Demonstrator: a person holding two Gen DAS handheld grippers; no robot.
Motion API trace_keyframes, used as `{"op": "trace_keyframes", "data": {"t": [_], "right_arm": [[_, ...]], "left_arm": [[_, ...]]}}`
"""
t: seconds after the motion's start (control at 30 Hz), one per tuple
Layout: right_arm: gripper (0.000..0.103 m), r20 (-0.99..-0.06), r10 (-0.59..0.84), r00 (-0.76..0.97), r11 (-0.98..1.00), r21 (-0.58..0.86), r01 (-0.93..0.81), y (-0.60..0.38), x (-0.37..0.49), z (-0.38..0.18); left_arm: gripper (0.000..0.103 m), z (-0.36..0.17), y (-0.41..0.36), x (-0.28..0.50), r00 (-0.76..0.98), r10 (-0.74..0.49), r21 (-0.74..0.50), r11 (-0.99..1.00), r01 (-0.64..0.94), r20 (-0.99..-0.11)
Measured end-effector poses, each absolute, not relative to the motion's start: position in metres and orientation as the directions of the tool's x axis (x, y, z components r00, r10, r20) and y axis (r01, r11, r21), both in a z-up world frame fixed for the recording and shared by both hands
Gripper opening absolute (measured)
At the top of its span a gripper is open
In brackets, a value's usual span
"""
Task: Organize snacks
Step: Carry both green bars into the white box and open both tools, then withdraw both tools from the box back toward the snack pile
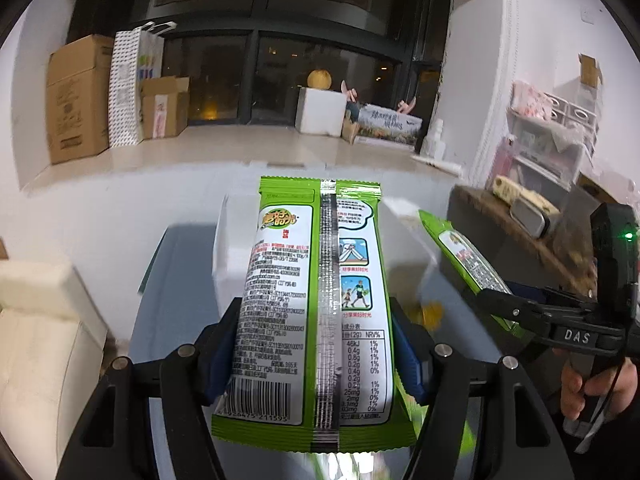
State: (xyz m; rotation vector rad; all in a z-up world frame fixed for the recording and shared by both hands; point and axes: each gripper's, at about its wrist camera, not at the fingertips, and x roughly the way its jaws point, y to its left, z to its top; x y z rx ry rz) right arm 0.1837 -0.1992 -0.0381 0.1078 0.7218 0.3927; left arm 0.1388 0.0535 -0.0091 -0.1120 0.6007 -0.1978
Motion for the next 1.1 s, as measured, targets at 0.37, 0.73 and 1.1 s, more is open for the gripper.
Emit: {"op": "trace_keyframes", "data": {"t": [0.37, 0.73, 1.1], "right_arm": [[0.096, -0.679, 0.305, 0.668, 0.948, 0.147, -0.283, -0.15, 0.34, -0.041], [0.103, -0.625, 0.368, 0.688, 0.928, 0.195, -0.319, -0.199, 0.294, -0.043], [0.103, -0.65, 0.286, 0.704, 0.957, 0.166, -0.237, -0.256, 0.161, -0.099]], "left_arm": [[0.079, -0.032, 0.048, 0.309, 0.746, -0.16, -0.145, 0.986, 0.086, -0.646], [0.103, -0.058, 0.064, 0.291, 0.734, -0.123, -0.102, 0.992, 0.074, -0.668], [0.103, -0.07, 0.051, 0.14, 0.744, -0.239, -0.204, 0.969, 0.14, -0.624]]}}
